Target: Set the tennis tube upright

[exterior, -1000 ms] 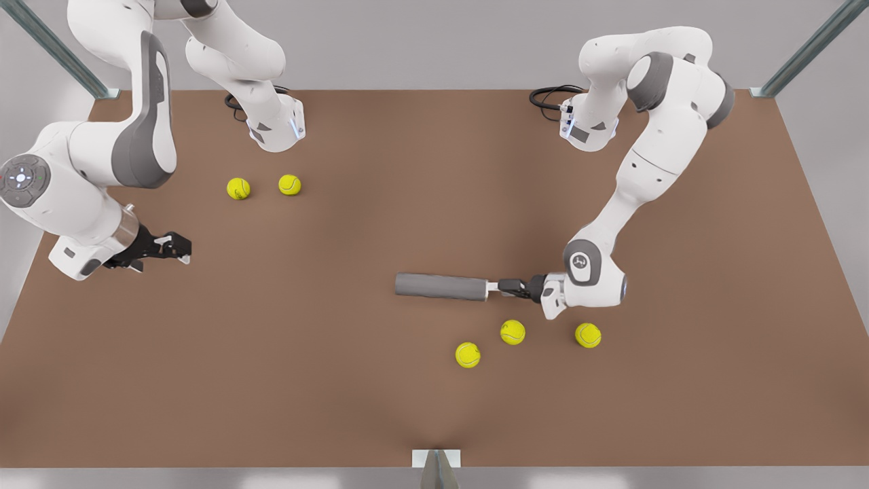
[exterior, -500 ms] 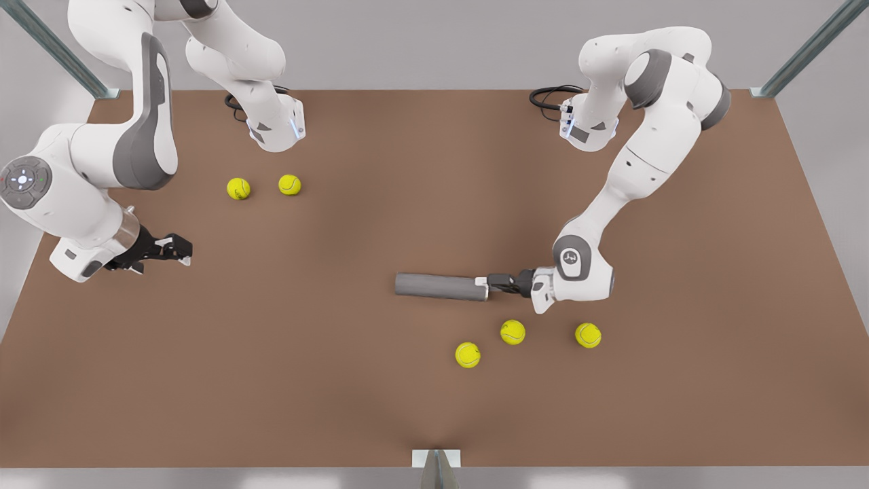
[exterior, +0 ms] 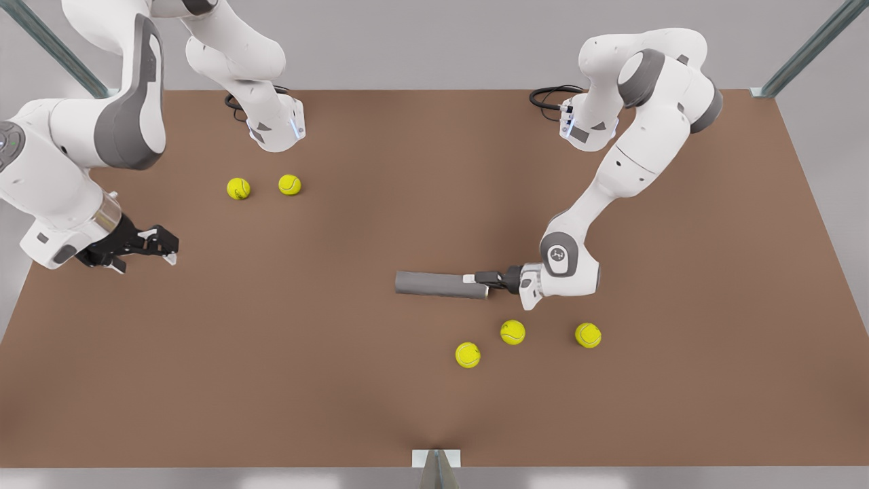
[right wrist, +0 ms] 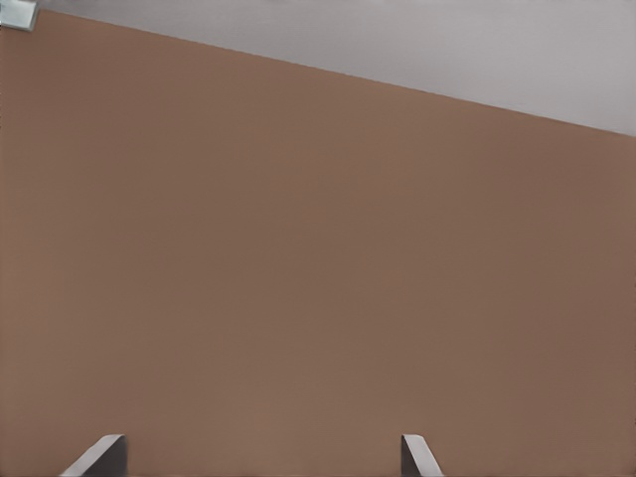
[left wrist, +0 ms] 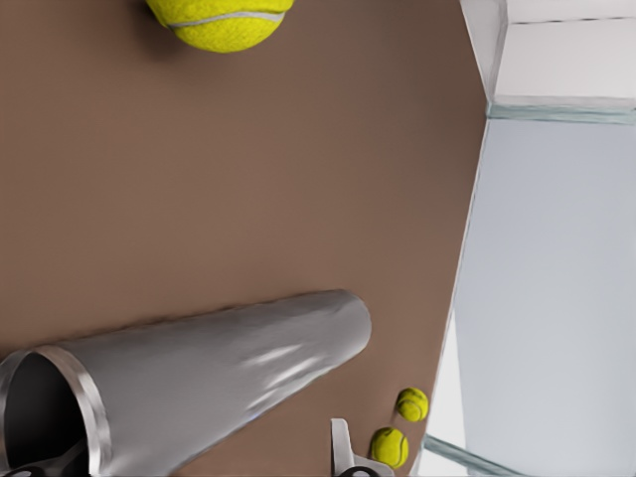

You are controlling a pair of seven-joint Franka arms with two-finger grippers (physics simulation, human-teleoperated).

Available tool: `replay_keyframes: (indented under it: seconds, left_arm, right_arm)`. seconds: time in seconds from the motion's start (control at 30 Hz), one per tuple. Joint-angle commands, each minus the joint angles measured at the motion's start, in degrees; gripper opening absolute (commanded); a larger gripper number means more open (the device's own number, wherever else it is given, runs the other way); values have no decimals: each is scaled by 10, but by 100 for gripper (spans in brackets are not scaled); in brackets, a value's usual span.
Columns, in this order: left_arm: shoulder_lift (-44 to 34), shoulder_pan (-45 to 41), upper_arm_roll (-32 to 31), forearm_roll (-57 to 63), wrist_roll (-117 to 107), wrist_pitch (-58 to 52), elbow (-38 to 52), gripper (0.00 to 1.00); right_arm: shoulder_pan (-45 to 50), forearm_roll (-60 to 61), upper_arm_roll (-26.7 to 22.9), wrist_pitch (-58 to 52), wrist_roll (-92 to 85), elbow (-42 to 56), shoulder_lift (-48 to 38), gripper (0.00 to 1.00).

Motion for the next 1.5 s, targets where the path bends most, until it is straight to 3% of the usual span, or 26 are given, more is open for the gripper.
replay_keyframes:
  seconds: [0.0,0.37,0.7,0.73,0.8,0.87,1.0,1.1,1.47]
  left_arm:
    - [1,0,0,-10,0,0,1,99]
    - [-2,7,-7,-40,2,-9,3,99]
    - [-4,55,-49,-65,-4,-21,1,99]
    - [-4,56,-52,-66,-4,-21,0,96]
    - [-4,56,-52,-67,-5,-21,0,79]
    - [-5,65,-60,-67,-6,-22,0,50]
    - [-4,68,-61,-67,-6,-21,0,26]
    - [-4,66,-61,-77,-5,-19,0,22]
    - [-6,73,-69,-111,-4,-17,0,21]
  right_arm:
    - [-1,0,0,0,0,0,0,100]
    - [-1,22,-2,1,0,12,7,100]
    - [-3,22,-3,0,-1,12,6,100]
    - [-5,22,-4,0,-1,12,5,100]
    - [-9,26,-4,0,-1,12,5,100]
    - [-11,26,-4,0,-1,12,6,100]
    - [-12,26,-4,0,-1,12,7,100]
    - [-22,27,-4,0,-1,12,7,100]
    - [-29,35,-4,0,-2,11,8,100]
